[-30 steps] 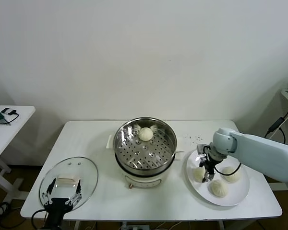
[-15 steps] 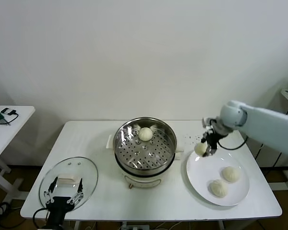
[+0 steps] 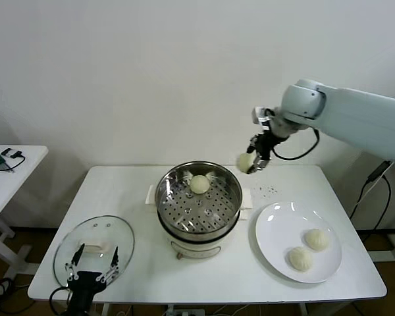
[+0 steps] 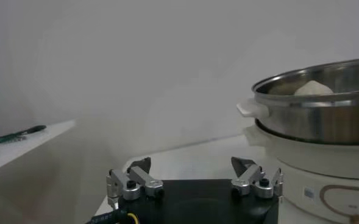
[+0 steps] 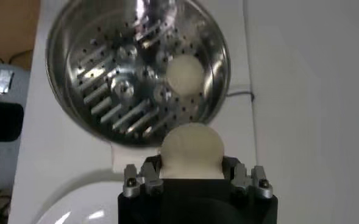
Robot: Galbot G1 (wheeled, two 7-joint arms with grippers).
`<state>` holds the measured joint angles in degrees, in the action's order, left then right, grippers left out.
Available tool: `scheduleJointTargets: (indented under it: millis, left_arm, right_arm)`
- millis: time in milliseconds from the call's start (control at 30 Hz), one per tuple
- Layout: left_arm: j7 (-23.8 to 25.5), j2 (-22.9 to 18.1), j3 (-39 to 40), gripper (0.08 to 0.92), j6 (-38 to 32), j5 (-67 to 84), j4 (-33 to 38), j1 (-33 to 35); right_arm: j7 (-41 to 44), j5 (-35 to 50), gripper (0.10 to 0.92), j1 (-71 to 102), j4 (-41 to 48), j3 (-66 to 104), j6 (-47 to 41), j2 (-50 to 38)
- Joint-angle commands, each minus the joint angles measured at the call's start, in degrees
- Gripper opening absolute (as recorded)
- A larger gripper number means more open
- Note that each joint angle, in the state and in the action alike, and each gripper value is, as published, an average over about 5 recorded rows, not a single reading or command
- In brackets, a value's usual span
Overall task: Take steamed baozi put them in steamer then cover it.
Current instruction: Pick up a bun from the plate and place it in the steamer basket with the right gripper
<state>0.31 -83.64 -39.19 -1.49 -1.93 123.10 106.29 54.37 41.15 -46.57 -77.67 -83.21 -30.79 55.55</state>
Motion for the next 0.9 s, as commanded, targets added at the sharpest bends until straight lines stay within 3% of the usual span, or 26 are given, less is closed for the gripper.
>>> scheduleJointTargets:
  millis: [33, 467, 900]
  left_arm:
    - [0.23, 0.09, 0.27, 0.823, -0.11, -0.31, 0.99, 0.9]
    - [0.38, 0.12, 0.26, 0.823, 0.32, -0.79, 1.02, 0.05]
    - [0.24, 0.24, -0.68, 0.823, 0.19, -0.19, -0.18, -0.64]
  right_arm:
    - [-5.21, 5.58, 0.652, 1.04, -0.47, -0.36, -3.71, 12.83]
    - [-7.68, 4.14, 0.653, 10.99, 7.94, -0.2, -4.35, 25.54]
    - [-6.79, -0.48, 0.653, 15.46, 11.05, -0.54, -3.66, 26.3]
